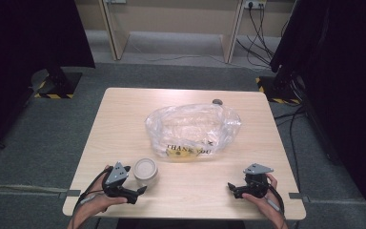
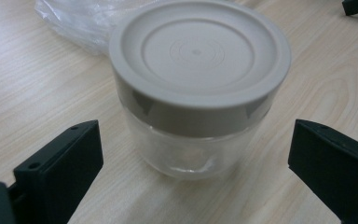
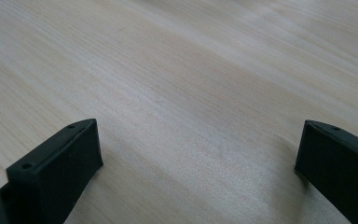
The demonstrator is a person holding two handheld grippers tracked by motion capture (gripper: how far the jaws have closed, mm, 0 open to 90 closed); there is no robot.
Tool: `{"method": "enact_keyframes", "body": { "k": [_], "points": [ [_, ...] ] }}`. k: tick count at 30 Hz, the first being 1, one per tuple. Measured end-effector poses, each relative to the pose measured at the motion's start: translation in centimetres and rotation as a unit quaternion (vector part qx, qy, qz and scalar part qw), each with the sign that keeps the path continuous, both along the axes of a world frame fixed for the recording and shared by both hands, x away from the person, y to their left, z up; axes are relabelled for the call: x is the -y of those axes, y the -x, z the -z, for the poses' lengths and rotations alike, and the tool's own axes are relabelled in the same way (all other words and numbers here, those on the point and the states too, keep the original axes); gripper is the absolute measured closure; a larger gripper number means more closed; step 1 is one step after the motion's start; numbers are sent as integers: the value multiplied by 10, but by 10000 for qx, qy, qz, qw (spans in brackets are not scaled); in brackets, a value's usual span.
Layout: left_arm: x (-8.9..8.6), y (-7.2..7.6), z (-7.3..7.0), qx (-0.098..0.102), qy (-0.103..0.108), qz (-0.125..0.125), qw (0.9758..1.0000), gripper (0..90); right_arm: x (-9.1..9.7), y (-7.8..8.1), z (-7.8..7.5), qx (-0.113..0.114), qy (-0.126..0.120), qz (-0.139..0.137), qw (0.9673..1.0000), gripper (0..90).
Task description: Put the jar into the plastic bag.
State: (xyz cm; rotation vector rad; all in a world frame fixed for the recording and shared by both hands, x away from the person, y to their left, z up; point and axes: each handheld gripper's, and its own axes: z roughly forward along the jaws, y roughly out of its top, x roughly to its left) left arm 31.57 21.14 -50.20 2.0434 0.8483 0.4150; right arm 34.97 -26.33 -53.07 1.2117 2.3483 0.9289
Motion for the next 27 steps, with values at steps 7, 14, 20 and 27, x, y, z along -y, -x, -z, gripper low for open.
{"method": "enact_keyframes", "body": {
  "k": [7,14,20,27],
  "points": [
    [7,-5,-3,63,89,15,9999,25,0,0,0,1,0,-1,10000,2],
    [13,-10,-2,62,153,0,9999,25,0,0,0,1,-2,1,10000,2],
    [18,-18,0,75,161,-67,9998,25,0,0,0,1,-1,0,10000,2],
    [21,-21,2,63,195,-65,9998,26,0,0,0,2,-1,-1,10000,2]
  ]
}}
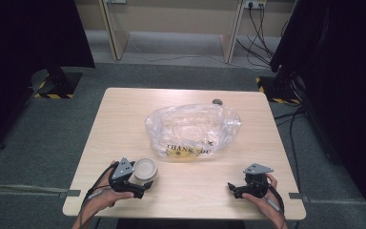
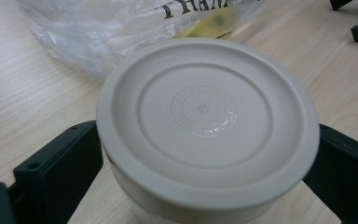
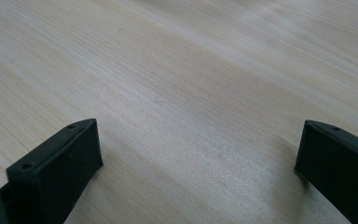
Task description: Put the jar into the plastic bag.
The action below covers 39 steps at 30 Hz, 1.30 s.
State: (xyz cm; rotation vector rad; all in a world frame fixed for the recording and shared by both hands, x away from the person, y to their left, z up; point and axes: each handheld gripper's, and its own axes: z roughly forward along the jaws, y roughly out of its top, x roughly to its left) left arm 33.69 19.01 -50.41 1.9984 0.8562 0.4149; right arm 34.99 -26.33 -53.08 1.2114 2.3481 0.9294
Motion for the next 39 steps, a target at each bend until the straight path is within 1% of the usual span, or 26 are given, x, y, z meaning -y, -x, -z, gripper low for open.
{"method": "enact_keyframes", "body": {
  "k": [1,4,5,7,8,11,12,13,14,18,21,22,25,30,34,39],
  "points": [
    [3,-2,2,-7,-44,3,10000,26,0,0,0,0,0,0,10000,2],
    [5,-4,4,-11,-45,-28,10000,34,0,0,0,-1,0,0,10000,2],
    [7,-7,7,-20,-42,-51,10000,34,0,0,0,-1,0,1,10000,2],
    [7,-7,7,-20,-42,-51,10000,50,0,0,0,-1,0,1,10000,2],
    [7,-9,8,-43,30,-63,10000,50,0,0,0,-1,0,1,10000,2],
    [8,-10,7,-56,53,-38,10000,57,0,0,0,0,0,1,10000,2],
    [8,-10,7,-56,53,-38,10000,87,0,0,0,0,0,1,10000,2],
    [8,-10,7,-56,53,-38,10000,87,0,0,0,-1,0,1,10000,2],
    [10,-9,7,-27,16,-50,10000,87,0,0,0,-1,0,1,10000,2],
    [9,-9,7,-7,28,-37,10000,94,0,0,0,-1,1,0,10000,2],
    [10,-10,6,43,-25,-85,10000,95,0,0,0,-2,0,0,10000,2],
    [11,-10,5,59,-30,-87,9999,95,0,0,0,0,1,0,10000,2],
    [12,-11,1,87,39,-95,9999,96,0,0,0,-1,1,-1,10000,2],
    [18,-13,-13,134,64,-26,9999,96,0,0,0,-2,1,-1,10000,2],
    [25,-17,-20,159,24,86,9998,96,0,0,0,-1,0,-1,10000,2],
    [33,-25,-28,116,54,165,9998,96,0,0,0,-4,-2,2,10000,2]
  ]
}}
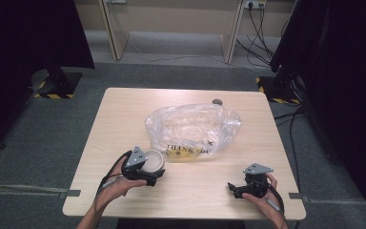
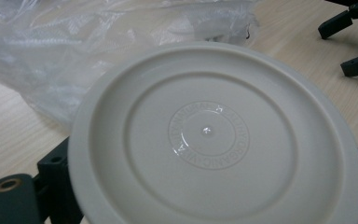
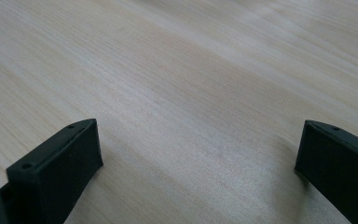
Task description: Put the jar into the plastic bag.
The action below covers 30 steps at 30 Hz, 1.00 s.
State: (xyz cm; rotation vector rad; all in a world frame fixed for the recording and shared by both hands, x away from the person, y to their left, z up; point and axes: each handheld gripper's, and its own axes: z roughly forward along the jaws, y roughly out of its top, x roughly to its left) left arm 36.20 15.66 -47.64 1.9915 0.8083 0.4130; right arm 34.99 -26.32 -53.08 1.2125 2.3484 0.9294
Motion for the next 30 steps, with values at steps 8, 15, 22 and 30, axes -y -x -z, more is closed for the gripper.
{"method": "enact_keyframes", "body": {
  "k": [8,15,22,30],
  "points": [
    [13,-10,-12,-144,105,146,9997,96,0,0,0,-3,-2,1,10000,2],
    [23,-16,-24,-111,7,227,9997,96,0,0,0,-2,-3,1,10000,2],
    [31,-24,-34,-151,79,300,9994,96,0,0,0,-3,-3,2,10000,2],
    [42,-35,-45,-193,100,370,9991,96,0,0,0,-3,-2,2,10000,2]
  ]
}}
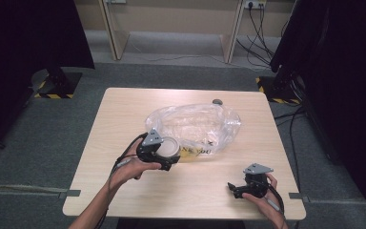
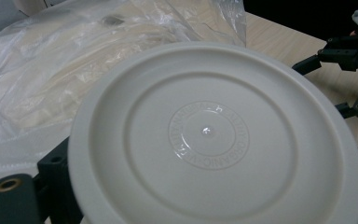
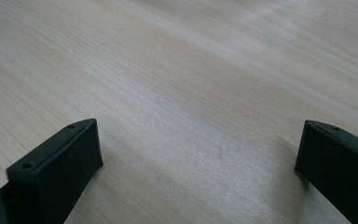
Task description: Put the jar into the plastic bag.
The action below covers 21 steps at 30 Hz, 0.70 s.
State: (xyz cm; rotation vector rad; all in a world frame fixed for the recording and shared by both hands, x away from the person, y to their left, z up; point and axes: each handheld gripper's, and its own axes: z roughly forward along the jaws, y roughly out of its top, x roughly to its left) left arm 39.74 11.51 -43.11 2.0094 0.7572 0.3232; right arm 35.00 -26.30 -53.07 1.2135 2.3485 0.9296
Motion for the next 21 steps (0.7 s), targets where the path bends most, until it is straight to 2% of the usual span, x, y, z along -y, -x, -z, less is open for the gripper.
{"method": "enact_keyframes", "body": {
  "k": [9,14,21],
  "points": [
    [15,-9,-10,10,-57,99,9999,96,0,0,0,-2,-2,2,10000,2],
    [23,-17,-14,-92,95,155,9998,96,0,0,0,-2,-2,3,10000,2],
    [34,-27,-21,-88,17,176,9998,97,0,0,0,-7,-5,6,10000,2]
  ]
}}
